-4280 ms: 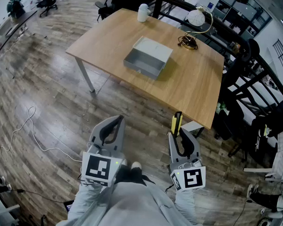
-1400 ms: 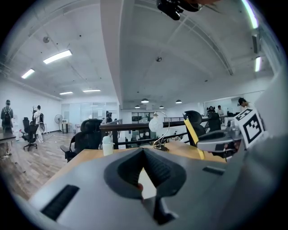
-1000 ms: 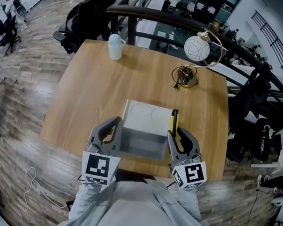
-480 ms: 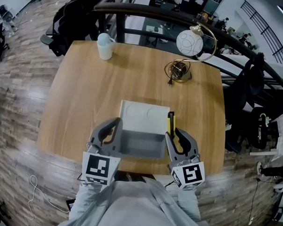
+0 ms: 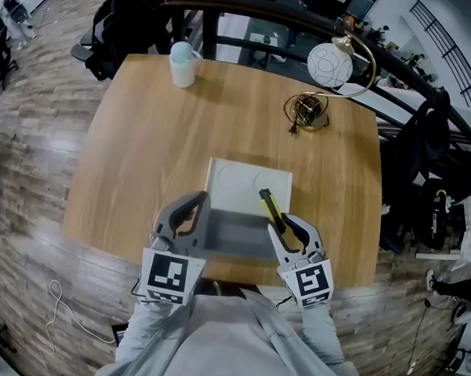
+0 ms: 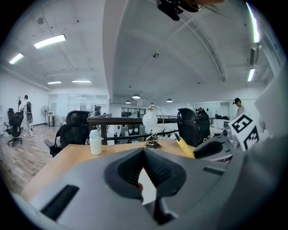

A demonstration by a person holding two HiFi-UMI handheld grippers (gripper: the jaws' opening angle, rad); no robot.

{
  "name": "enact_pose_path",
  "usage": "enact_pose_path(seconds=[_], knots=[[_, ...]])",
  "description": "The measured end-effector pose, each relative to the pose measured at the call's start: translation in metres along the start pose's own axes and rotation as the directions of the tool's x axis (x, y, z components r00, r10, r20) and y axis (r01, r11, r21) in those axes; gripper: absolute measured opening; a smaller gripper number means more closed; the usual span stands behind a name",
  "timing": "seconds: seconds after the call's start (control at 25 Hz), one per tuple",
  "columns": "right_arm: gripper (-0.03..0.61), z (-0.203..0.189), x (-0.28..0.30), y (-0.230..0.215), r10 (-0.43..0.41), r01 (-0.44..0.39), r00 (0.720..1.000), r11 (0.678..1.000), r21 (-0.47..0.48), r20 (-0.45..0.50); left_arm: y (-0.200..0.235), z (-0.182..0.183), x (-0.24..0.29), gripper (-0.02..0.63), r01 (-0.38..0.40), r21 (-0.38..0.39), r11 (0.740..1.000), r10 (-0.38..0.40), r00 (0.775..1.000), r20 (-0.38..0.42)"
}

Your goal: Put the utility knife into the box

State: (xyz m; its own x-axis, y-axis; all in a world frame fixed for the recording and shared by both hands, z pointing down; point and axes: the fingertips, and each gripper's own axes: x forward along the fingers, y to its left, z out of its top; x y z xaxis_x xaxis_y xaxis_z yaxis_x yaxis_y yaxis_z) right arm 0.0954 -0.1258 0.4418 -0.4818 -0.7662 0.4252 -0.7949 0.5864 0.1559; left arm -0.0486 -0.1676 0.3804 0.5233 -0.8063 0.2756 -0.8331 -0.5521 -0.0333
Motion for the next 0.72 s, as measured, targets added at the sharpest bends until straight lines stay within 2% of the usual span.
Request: enact_pose_path(seconds=[0.28,0.72], knots=[[0.125,-0.038,0.032,0.038,0.123,-0.132,0.985,0.989,-0.071,-0.12,0.003,-0.014,0.001,0.018,0.011,-0.027,1.0,-0.012,1.0,-0.026],[0.125,-0.083,0.068,0.071,0.25,-0.303,0.927,0.939,-0.165,-0.281,0.012,-0.037,0.005,0.018,0.002,-0.069,0.998,-0.006,0.998,-0.059]])
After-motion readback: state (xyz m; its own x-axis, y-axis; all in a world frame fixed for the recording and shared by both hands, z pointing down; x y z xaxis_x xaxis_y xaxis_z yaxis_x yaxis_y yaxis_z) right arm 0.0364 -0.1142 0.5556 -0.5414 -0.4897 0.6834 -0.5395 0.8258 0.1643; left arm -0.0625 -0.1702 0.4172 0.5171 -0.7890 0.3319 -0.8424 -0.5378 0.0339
